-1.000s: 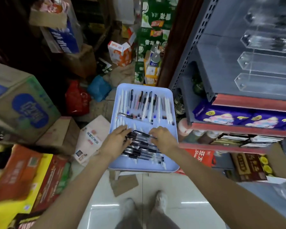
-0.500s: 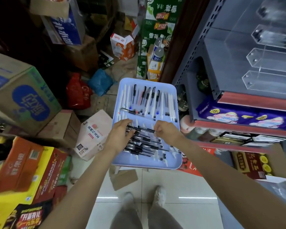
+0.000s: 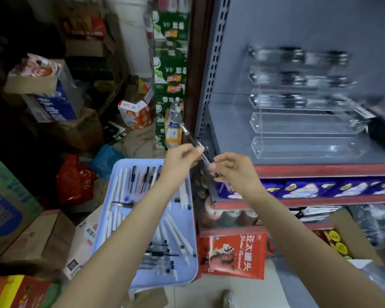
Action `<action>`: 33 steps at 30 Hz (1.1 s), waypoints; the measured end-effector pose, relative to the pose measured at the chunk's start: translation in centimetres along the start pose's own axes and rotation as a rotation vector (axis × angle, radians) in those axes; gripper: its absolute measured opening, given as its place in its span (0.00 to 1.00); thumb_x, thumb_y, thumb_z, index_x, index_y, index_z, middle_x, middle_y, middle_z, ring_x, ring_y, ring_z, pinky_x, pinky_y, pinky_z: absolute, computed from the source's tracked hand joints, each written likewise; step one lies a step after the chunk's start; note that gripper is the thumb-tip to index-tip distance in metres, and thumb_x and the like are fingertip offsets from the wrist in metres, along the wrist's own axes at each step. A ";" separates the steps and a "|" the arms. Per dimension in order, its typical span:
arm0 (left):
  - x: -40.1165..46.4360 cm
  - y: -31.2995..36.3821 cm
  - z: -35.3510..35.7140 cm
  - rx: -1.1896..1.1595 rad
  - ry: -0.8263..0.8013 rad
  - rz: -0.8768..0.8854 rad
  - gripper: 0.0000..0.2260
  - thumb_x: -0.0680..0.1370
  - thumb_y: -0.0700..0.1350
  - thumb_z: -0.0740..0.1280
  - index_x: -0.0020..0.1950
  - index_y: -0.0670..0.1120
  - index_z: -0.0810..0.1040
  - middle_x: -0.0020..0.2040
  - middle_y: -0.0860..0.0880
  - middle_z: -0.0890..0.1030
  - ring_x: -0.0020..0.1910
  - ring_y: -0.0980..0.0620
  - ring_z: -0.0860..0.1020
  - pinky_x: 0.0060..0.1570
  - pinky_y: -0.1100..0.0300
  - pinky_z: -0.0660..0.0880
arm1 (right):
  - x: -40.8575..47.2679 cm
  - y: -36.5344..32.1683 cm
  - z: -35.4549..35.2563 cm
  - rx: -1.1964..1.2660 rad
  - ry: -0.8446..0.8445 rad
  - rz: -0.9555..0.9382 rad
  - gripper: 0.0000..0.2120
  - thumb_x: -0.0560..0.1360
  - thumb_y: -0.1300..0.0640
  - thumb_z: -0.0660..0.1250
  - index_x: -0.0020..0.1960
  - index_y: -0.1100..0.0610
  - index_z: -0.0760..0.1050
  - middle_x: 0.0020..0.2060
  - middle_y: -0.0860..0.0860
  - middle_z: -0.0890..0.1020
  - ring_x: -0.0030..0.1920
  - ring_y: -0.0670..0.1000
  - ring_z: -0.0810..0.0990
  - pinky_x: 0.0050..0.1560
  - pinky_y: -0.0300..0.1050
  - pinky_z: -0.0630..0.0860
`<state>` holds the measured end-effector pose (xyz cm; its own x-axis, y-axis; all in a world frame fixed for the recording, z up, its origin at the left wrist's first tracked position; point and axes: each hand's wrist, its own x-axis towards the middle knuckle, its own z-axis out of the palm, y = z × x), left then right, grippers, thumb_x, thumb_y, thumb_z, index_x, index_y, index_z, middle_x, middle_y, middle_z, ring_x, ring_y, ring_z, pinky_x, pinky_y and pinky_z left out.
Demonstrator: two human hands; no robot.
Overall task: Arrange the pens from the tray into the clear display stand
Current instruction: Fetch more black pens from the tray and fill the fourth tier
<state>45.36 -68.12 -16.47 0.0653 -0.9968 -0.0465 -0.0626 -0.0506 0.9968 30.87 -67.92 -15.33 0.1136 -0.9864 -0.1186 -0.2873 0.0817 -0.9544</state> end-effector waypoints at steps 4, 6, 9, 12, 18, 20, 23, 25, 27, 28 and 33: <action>3.6 4.7 6.2 0.076 -0.003 0.152 0.11 0.79 0.43 0.64 0.38 0.40 0.76 0.39 0.39 0.79 0.42 0.48 0.78 0.52 0.47 0.77 | 2.9 -1.6 -7.3 -0.113 0.160 -0.174 0.05 0.71 0.63 0.71 0.40 0.54 0.77 0.32 0.48 0.79 0.35 0.47 0.77 0.40 0.37 0.73; 5.3 6.9 9.4 0.111 0.026 0.240 0.10 0.79 0.42 0.62 0.39 0.48 0.76 0.40 0.45 0.81 0.43 0.48 0.80 0.49 0.51 0.78 | 4.5 -2.2 -11.0 -0.133 0.190 -0.230 0.04 0.71 0.62 0.71 0.40 0.54 0.77 0.31 0.47 0.78 0.33 0.42 0.77 0.41 0.38 0.73; 7.8 9.5 14.3 0.204 0.024 0.340 0.08 0.81 0.42 0.57 0.49 0.48 0.75 0.39 0.54 0.79 0.37 0.60 0.78 0.44 0.61 0.76 | 6.6 -3.0 -16.6 -0.031 0.237 -0.270 0.07 0.74 0.63 0.68 0.39 0.55 0.74 0.33 0.52 0.79 0.32 0.42 0.78 0.40 0.40 0.77; 9.9 11.6 19.0 0.419 0.018 0.450 0.05 0.80 0.45 0.61 0.48 0.47 0.76 0.31 0.56 0.72 0.28 0.62 0.70 0.30 0.69 0.65 | 7.9 -3.8 -21.9 0.276 0.213 -0.274 0.08 0.75 0.67 0.65 0.39 0.60 0.71 0.32 0.55 0.79 0.31 0.44 0.80 0.39 0.37 0.80; 13.2 13.3 25.9 0.737 -0.013 0.503 0.04 0.73 0.52 0.70 0.41 0.53 0.78 0.34 0.53 0.79 0.38 0.49 0.76 0.39 0.55 0.73 | 10.2 -3.3 -29.8 0.459 0.201 -0.265 0.05 0.75 0.67 0.65 0.41 0.64 0.72 0.35 0.59 0.80 0.34 0.47 0.82 0.41 0.35 0.80; 13.9 13.7 27.2 0.770 -0.005 0.470 0.03 0.73 0.52 0.70 0.41 0.55 0.78 0.35 0.53 0.80 0.40 0.49 0.77 0.42 0.54 0.75 | 11.1 -2.7 -31.9 0.385 0.160 -0.250 0.03 0.75 0.65 0.66 0.45 0.65 0.74 0.37 0.58 0.81 0.37 0.47 0.83 0.43 0.36 0.80; 14.8 14.2 28.6 0.838 0.046 0.440 0.02 0.74 0.51 0.69 0.43 0.55 0.79 0.35 0.55 0.78 0.39 0.52 0.76 0.35 0.59 0.70 | 12.9 -1.4 -35.2 0.084 0.290 -0.268 0.06 0.75 0.58 0.68 0.47 0.61 0.76 0.41 0.54 0.82 0.43 0.50 0.81 0.49 0.41 0.79; 15.5 14.4 29.2 0.928 0.080 0.412 0.03 0.75 0.51 0.68 0.44 0.54 0.80 0.35 0.55 0.77 0.38 0.52 0.74 0.33 0.60 0.65 | 14.0 -0.4 -37.6 -0.079 0.423 -0.277 0.05 0.74 0.59 0.68 0.49 0.58 0.75 0.45 0.53 0.81 0.46 0.49 0.79 0.51 0.41 0.75; 16.2 14.2 29.7 1.027 0.088 0.379 0.04 0.76 0.51 0.67 0.44 0.53 0.80 0.36 0.53 0.77 0.39 0.51 0.74 0.34 0.59 0.65 | 15.2 0.8 -39.6 -0.180 0.482 -0.244 0.11 0.73 0.60 0.69 0.55 0.59 0.74 0.51 0.54 0.80 0.51 0.51 0.78 0.55 0.44 0.74; 16.5 14.2 29.9 1.060 0.081 0.361 0.04 0.76 0.51 0.67 0.44 0.52 0.80 0.36 0.52 0.77 0.39 0.51 0.75 0.34 0.59 0.65 | 15.5 1.2 -40.4 -0.223 0.471 -0.211 0.15 0.73 0.60 0.69 0.59 0.59 0.73 0.55 0.55 0.79 0.55 0.52 0.78 0.59 0.47 0.74; 18.1 13.6 31.5 1.130 0.028 0.327 0.07 0.76 0.50 0.67 0.50 0.51 0.82 0.32 0.54 0.73 0.37 0.51 0.74 0.35 0.60 0.67 | 16.3 2.0 -41.3 -0.121 0.161 -0.109 0.28 0.73 0.65 0.68 0.71 0.60 0.64 0.64 0.55 0.73 0.64 0.54 0.73 0.61 0.44 0.71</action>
<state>14.31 -88.78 -5.81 -0.0961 -0.9716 0.2162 -0.9271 0.1664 0.3359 -7.16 -89.74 -7.83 -0.0008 -0.9993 0.0377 -0.3951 -0.0343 -0.9180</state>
